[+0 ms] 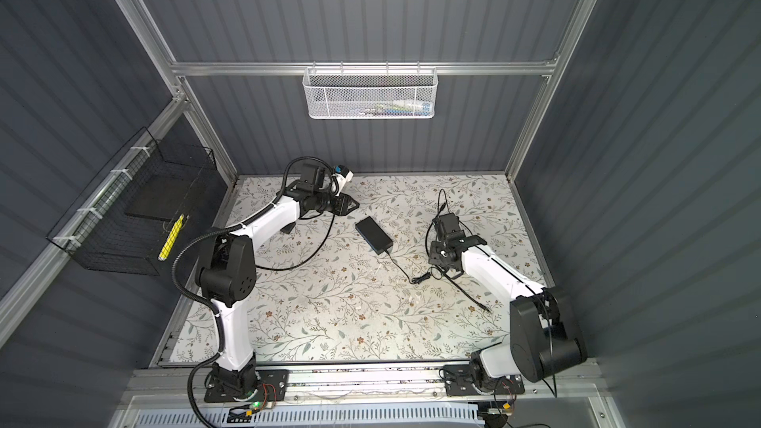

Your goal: Insert the plug into the switch port

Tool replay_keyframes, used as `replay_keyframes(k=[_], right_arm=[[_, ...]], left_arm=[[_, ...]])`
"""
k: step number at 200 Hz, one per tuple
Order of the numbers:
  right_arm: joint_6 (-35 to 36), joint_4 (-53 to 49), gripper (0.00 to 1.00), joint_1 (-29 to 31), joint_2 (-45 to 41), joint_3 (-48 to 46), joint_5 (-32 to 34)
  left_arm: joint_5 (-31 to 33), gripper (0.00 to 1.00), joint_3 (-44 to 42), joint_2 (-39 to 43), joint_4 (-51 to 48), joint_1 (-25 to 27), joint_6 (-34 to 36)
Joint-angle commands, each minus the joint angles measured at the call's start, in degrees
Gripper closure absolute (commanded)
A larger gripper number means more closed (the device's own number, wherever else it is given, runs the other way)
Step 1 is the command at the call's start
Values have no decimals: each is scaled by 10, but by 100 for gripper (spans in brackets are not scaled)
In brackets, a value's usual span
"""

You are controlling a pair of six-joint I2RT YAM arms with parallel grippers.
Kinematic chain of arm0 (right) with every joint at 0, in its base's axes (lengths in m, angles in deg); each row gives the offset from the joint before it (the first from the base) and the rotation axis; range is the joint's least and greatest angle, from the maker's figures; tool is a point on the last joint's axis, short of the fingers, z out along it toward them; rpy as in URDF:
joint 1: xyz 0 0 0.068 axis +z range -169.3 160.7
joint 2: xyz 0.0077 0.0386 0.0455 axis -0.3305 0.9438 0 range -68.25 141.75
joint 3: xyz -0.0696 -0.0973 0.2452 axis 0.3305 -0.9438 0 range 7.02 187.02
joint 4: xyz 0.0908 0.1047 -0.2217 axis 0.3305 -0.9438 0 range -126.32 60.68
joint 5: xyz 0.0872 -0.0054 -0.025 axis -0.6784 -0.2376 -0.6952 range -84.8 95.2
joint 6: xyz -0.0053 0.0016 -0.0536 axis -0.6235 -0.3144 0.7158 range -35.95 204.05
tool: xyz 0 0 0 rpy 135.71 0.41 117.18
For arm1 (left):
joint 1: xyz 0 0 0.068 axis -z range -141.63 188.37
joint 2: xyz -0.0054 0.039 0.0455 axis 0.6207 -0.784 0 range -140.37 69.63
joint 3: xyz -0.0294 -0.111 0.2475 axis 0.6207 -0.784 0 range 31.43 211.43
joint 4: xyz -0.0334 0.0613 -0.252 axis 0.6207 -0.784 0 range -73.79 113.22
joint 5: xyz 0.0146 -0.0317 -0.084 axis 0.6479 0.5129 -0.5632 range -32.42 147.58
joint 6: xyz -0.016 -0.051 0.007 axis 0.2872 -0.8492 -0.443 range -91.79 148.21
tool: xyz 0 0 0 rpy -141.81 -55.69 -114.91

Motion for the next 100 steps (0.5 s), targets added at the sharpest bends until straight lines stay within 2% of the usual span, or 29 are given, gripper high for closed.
replay_keyframes(k=[1, 49, 100], right_arm=[[-50, -41, 31, 0, 35, 28, 48], [-44, -8, 28, -1, 118, 53, 27], [29, -4, 30, -14, 153, 80, 21]], left_arm=[[2, 60, -21, 14, -19, 3, 17], [5, 61, -53, 50, -29, 3, 26], [5, 63, -54, 53, -42, 3, 37]])
